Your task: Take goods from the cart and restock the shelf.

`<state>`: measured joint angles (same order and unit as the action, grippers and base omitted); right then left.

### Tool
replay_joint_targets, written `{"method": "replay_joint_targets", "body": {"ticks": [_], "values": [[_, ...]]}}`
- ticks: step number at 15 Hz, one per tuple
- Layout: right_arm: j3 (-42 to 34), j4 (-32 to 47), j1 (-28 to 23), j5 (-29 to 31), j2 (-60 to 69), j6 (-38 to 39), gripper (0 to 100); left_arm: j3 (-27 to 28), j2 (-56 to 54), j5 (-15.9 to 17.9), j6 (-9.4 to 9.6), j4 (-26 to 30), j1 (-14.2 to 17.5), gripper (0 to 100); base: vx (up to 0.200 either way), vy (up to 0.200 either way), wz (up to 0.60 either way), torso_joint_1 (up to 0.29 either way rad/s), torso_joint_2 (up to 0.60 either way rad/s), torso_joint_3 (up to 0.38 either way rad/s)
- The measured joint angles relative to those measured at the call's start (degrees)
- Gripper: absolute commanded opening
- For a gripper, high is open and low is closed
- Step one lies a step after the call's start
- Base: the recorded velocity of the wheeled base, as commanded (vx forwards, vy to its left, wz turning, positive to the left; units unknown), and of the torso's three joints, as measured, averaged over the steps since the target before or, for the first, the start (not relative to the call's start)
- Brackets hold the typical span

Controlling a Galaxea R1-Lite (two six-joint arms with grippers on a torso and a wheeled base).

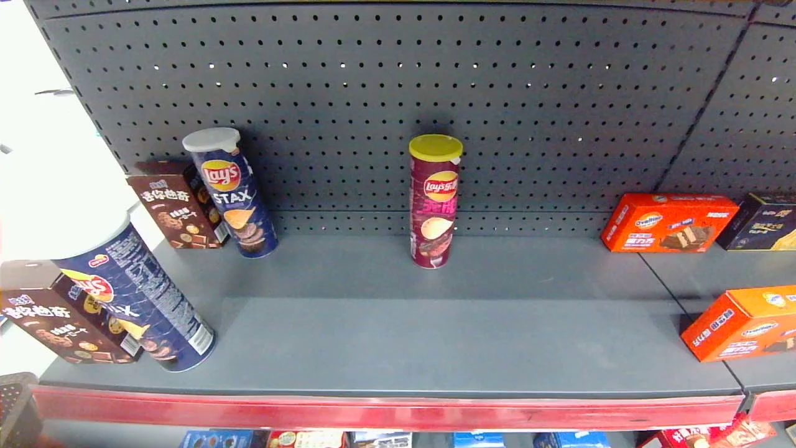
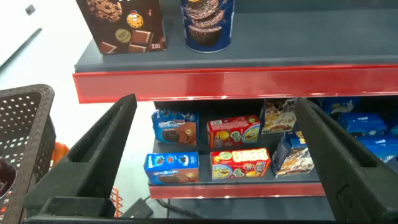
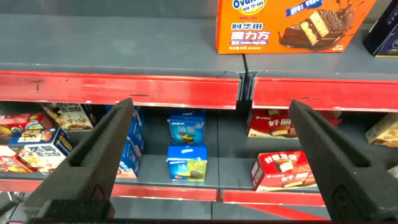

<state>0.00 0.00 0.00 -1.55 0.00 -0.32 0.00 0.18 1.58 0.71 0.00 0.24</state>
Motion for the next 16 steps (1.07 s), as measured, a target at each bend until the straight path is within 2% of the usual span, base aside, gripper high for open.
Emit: {"method": "replay_joint_targets", "body": {"ticks": [12, 16], "values": [[0.0, 0.0, 0.0, 0.1, 0.0, -0.1, 100, 0.0, 0.0, 0.0, -0.05, 0.0, 0.0, 100, 0.000, 0.000, 0.60, 0.003, 0.00, 0.002], [0.0, 0.0, 0.0, 0.0, 0.0, 0.0, 100, 0.0, 0.0, 0.0, -0.02, 0.0, -0.1, 100, 0.000, 0.000, 0.00, 0.000, 0.00, 0.000]]}}
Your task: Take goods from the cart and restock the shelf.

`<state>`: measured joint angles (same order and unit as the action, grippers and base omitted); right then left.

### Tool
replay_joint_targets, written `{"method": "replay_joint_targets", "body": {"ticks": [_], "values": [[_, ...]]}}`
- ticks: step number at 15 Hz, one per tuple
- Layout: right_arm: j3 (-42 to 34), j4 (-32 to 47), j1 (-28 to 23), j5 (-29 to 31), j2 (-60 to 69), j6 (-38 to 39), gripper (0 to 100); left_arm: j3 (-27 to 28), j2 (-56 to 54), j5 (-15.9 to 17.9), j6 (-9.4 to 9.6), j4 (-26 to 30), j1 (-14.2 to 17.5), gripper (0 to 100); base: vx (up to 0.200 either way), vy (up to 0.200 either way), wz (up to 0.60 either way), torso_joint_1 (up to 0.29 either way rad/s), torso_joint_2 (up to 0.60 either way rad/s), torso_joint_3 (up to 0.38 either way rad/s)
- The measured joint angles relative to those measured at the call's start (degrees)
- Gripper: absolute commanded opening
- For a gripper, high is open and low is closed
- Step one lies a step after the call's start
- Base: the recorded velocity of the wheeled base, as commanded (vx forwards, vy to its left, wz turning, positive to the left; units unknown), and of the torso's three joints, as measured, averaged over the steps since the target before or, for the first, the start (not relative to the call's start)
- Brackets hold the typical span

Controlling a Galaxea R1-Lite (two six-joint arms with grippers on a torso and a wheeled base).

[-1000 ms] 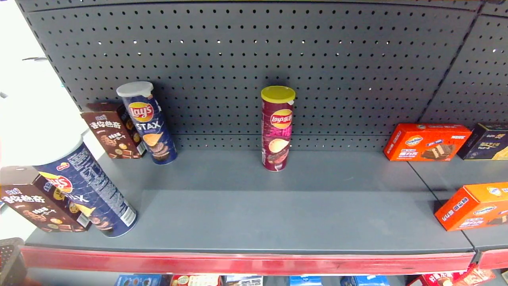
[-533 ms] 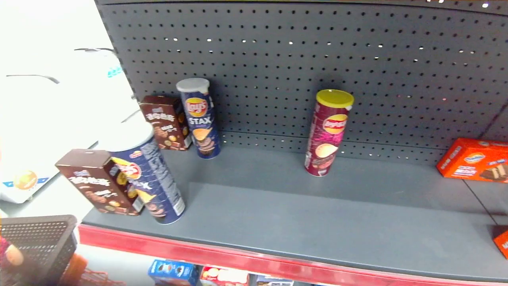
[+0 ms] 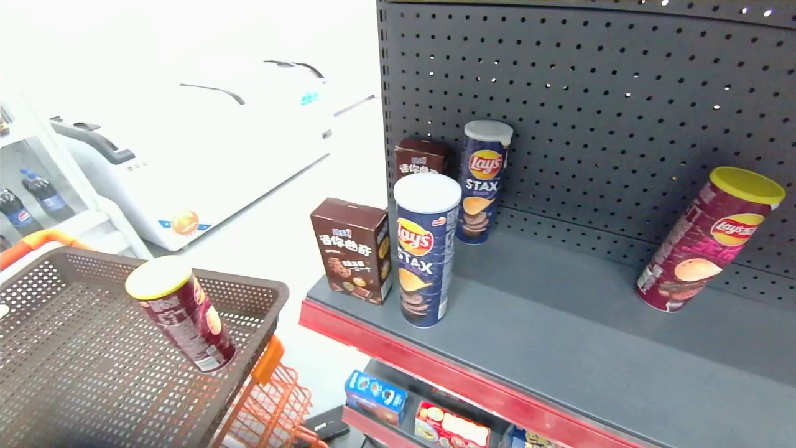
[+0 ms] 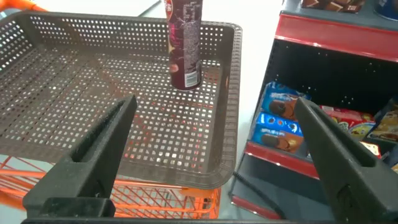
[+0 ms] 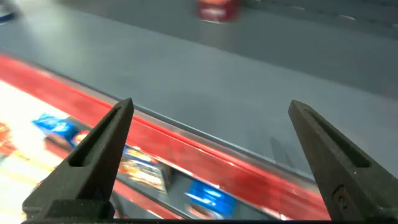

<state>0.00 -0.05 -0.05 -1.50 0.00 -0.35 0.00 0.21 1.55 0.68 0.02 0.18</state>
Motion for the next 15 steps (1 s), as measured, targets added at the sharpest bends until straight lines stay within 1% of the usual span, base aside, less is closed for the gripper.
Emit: {"method": "replay_joint_targets", "body": {"ticks": [8, 10, 12, 14, 15], "values": [[0.0, 0.0, 0.0, 0.0, 0.0, 0.0, 100, 0.0, 0.0, 0.1, 0.24, 0.0, 0.0, 100, 0.000, 0.000, 0.00, 0.000, 0.00, 0.000], [0.0, 0.0, 0.0, 0.0, 0.0, 0.0, 100, 0.0, 0.0, -0.4, 0.00, 0.0, 0.1, 100, 0.000, 0.000, 0.00, 0.000, 0.00, 0.000], [0.0, 0.0, 0.0, 0.0, 0.0, 0.0, 100, 0.7, 0.3, -3.1, 0.05, 0.4, 0.1, 100, 0.000, 0.000, 0.00, 0.000, 0.00, 0.000], [0.0, 0.0, 0.0, 0.0, 0.0, 0.0, 100, 4.0, 3.2, -5.9, 0.33, 1.1, 0.0, 100, 0.000, 0.000, 0.00, 0.000, 0.00, 0.000], [0.0, 0.0, 0.0, 0.0, 0.0, 0.0, 100, 6.5, 6.4, -8.9, 0.57, 1.3, -0.6, 100, 0.000, 0.000, 0.00, 0.000, 0.00, 0.000]]}}
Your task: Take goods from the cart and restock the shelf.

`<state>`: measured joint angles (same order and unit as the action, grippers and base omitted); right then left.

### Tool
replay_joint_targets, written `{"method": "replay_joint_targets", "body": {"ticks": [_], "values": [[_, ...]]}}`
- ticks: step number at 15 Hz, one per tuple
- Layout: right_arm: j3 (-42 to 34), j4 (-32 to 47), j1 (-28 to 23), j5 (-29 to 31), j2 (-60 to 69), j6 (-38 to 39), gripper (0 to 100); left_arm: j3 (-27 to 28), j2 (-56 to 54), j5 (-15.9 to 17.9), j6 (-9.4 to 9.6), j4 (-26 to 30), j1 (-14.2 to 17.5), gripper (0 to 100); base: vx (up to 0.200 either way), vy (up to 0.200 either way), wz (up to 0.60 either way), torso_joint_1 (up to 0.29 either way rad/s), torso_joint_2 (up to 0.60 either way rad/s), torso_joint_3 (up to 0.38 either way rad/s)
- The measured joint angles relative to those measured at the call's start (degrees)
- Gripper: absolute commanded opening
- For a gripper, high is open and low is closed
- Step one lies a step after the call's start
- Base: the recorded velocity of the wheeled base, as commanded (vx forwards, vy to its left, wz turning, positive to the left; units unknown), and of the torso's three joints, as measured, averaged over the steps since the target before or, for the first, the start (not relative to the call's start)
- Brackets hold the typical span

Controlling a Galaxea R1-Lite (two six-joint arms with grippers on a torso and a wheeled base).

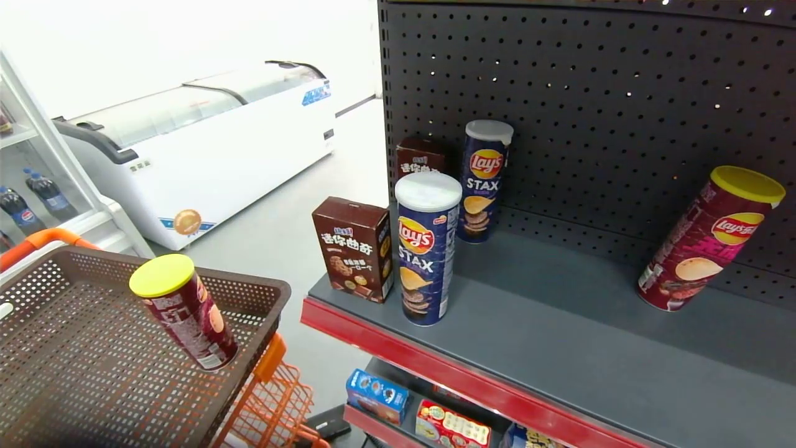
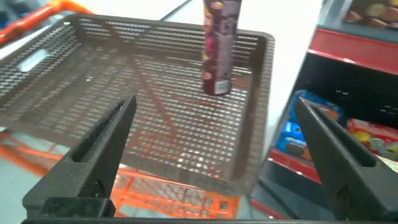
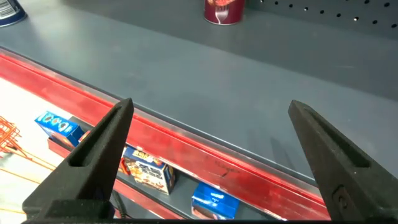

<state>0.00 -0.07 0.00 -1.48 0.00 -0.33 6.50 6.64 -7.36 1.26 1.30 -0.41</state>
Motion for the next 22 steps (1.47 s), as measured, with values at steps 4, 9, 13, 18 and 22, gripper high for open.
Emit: {"method": "replay_joint_targets", "body": {"ticks": [4, 9, 13, 18, 22], "values": [[0.0, 0.0, 0.0, 0.0, 0.0, 0.0, 100, 6.7, 14.1, -5.9, 0.33, 0.3, -0.9, 100, 0.000, 0.000, 0.00, 0.000, 0.00, 0.000], [0.0, 0.0, 0.0, 0.0, 0.0, 0.0, 100, 10.3, 32.3, 1.9, 0.07, -2.8, 5.5, 100, 0.000, 0.000, 0.00, 0.000, 0.00, 0.000], [0.0, 0.0, 0.0, 0.0, 0.0, 0.0, 100, 10.6, 47.0, 2.4, 3.61, -15.0, 8.7, 100, 0.000, 0.000, 0.00, 0.000, 0.00, 0.000], [0.0, 0.0, 0.0, 0.0, 0.0, 0.0, 100, 10.0, 64.3, 2.5, 4.38, -34.8, 8.8, 100, 0.000, 0.000, 0.00, 0.000, 0.00, 0.000], [0.0, 0.0, 0.0, 0.0, 0.0, 0.0, 100, 7.9, 74.3, 2.8, 4.22, -49.1, 4.2, 100, 0.000, 0.000, 0.00, 0.000, 0.00, 0.000]]}}
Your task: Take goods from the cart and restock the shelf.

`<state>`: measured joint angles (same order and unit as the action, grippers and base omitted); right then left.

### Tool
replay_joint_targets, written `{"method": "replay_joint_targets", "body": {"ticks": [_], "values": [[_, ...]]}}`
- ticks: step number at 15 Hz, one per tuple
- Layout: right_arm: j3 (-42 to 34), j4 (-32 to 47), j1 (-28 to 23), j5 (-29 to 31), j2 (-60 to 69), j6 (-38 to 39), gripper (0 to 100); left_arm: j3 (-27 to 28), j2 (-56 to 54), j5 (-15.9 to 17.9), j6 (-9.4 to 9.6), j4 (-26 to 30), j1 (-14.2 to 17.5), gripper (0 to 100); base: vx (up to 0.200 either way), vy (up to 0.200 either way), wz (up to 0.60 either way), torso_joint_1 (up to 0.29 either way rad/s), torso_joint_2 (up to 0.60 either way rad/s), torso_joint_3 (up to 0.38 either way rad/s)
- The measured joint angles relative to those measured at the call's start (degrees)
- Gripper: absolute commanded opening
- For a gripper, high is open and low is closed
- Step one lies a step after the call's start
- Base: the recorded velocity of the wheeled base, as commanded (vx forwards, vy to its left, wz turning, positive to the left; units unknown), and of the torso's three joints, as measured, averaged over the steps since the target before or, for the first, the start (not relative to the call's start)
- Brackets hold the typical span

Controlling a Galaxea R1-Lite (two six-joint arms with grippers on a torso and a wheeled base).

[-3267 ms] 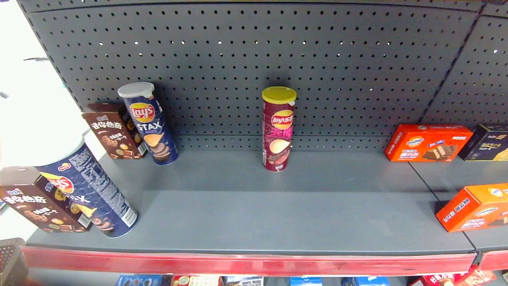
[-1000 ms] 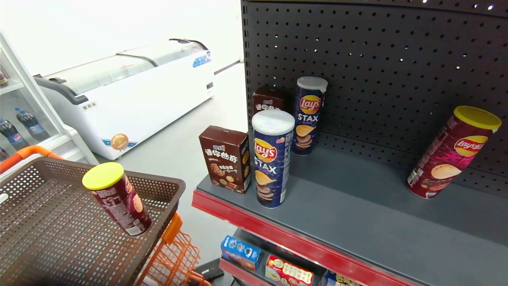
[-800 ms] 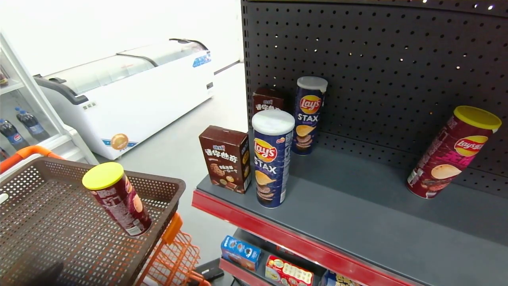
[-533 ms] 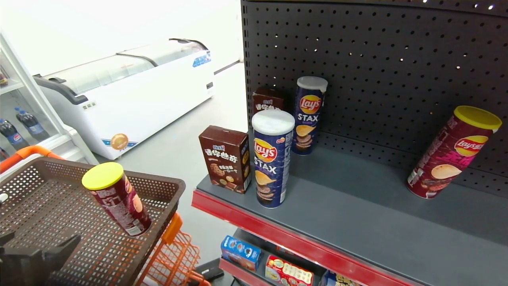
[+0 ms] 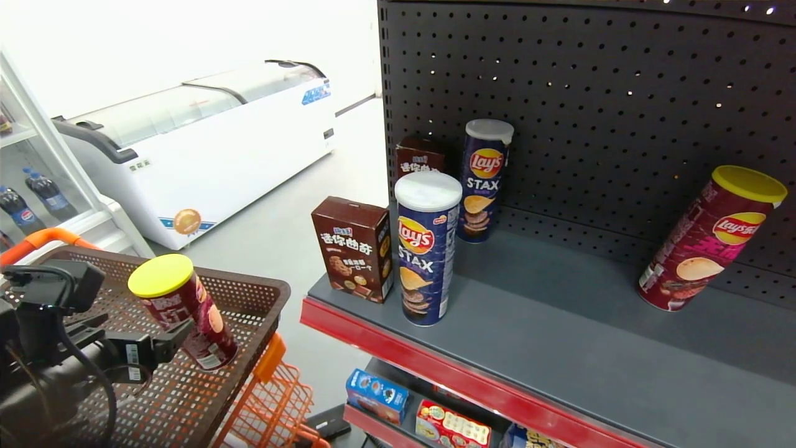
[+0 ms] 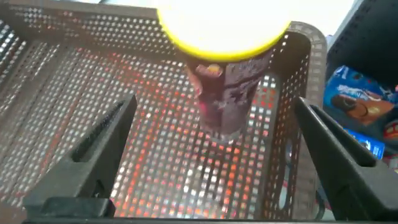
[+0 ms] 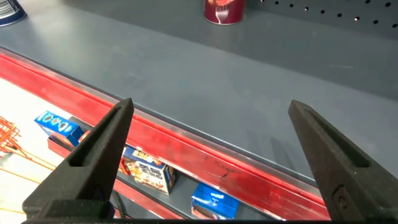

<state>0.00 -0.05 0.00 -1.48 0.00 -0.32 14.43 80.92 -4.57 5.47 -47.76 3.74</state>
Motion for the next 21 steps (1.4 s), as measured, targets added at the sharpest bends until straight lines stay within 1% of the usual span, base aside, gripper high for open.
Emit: {"method": "replay_joint_targets", "body": {"ticks": [2, 4, 7, 10, 13, 15, 17, 18, 21], "values": [[0.0, 0.0, 0.0, 0.0, 0.0, 0.0, 100, -1.9, 4.8, 0.0, 0.00, -8.2, -0.7, 100, 0.000, 0.000, 0.00, 0.000, 0.00, 0.000], [0.0, 0.0, 0.0, 0.0, 0.0, 0.0, 100, -3.8, 9.8, -0.2, 0.21, -16.4, -0.3, 100, 0.000, 0.000, 0.00, 0.000, 0.00, 0.000], [0.0, 0.0, 0.0, 0.0, 0.0, 0.0, 100, -5.0, 15.7, -0.8, 0.43, -22.4, 0.4, 100, 0.000, 0.000, 0.00, 0.000, 0.00, 0.000], [0.0, 0.0, 0.0, 0.0, 0.0, 0.0, 100, -4.8, 19.6, -0.9, 0.40, -25.9, 0.5, 100, 0.000, 0.000, 0.00, 0.000, 0.00, 0.000], [0.0, 0.0, 0.0, 0.0, 0.0, 0.0, 100, -4.4, 22.9, -0.9, 0.00, -27.0, 0.9, 100, 0.000, 0.000, 0.00, 0.000, 0.00, 0.000], [0.0, 0.0, 0.0, 0.0, 0.0, 0.0, 100, -2.9, 24.6, -1.0, -0.01, -29.2, 1.5, 100, 0.000, 0.000, 0.00, 0.000, 0.00, 0.000], [0.0, 0.0, 0.0, 0.0, 0.0, 0.0, 100, -1.1, 26.0, -0.9, -0.01, -29.6, 2.0, 100, 0.000, 0.000, 0.00, 0.000, 0.00, 0.000], [0.0, 0.0, 0.0, 0.0, 0.0, 0.0, 100, -0.5, 26.7, -0.9, -0.01, -29.6, 2.2, 0, 0.000, 0.000, 0.00, 0.000, 0.00, 0.000], [0.0, 0.0, 0.0, 0.0, 0.0, 0.0, 100, 2.0, 28.2, -0.9, 0.05, -29.7, 2.1, 0, 0.000, 0.000, 0.00, 0.000, 0.00, 0.000]]}}
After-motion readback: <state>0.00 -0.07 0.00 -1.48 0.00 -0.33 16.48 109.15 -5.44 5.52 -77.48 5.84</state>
